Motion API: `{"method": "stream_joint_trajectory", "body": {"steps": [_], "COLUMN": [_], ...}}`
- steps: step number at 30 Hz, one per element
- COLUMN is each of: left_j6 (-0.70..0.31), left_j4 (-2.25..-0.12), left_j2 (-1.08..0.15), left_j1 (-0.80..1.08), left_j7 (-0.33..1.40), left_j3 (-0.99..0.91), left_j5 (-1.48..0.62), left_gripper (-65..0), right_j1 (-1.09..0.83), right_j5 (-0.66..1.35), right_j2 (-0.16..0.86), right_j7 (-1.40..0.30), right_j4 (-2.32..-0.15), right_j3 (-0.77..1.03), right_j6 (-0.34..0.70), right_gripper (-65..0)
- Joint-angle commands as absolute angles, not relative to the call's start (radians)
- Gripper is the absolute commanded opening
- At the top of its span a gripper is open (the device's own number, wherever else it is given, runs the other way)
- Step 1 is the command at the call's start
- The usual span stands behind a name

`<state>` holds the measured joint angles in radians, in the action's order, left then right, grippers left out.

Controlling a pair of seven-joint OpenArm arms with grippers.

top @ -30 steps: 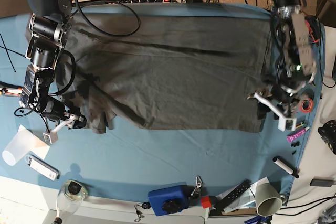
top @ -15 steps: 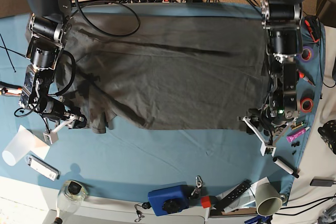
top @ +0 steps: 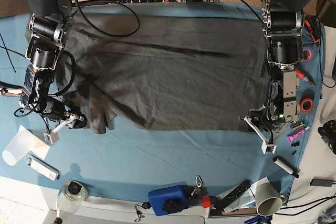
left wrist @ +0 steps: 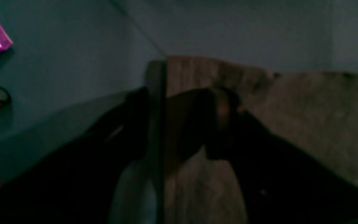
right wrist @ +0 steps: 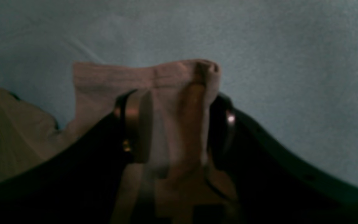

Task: Fold the T-shirt properly
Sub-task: 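Grasp the shirt's side edges with both grippers, then lift the side edge and fold it lengthwise over the shirt with both grippers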

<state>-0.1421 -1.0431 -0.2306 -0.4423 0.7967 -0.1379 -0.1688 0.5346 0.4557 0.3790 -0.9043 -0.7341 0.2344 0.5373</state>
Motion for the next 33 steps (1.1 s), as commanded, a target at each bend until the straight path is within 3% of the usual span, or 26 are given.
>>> {"method": "stream_joint_trajectory", "body": {"steps": [1, 6, 12, 22, 33], "left_j6": [-0.139, -0.139, -0.138, -0.094, -0.094], "left_j4": [-1.040, -1.041, -1.063, -1.272, -1.410], "left_j2": [-0.235, -0.235, -0.236, -0.236, -0.237], "left_j1": [-0.446, -0.446, -0.447, -0.447, -0.446], "left_j7": [0.870, 0.916, 0.997, 1.111, 1.230], "left_j3": [-0.137, -0.137, -0.137, -0.138, -0.138], "left_j5": [-0.172, -0.205, -0.205, -0.207, -0.207], "left_gripper": [-46.8, -65.0, -65.0, -65.0, -65.0], "right_j1": [0.537, 0.538, 0.537, 0.537, 0.537], "right_j5": [0.421, 0.421, 0.421, 0.422, 0.571], "right_j2": [0.382, 0.382, 0.383, 0.383, 0.403], "right_j7": [-0.969, -0.969, -0.972, -1.015, -1.190], "right_j4": [-0.731, -0.731, -0.771, -1.031, -1.191], "right_j3": [0.231, 0.231, 0.231, 0.231, 0.231], "right_j6": [0.526, 0.526, 0.526, 0.523, 0.524], "right_gripper": [-42.8, -65.0, -65.0, -65.0, -65.0]}}
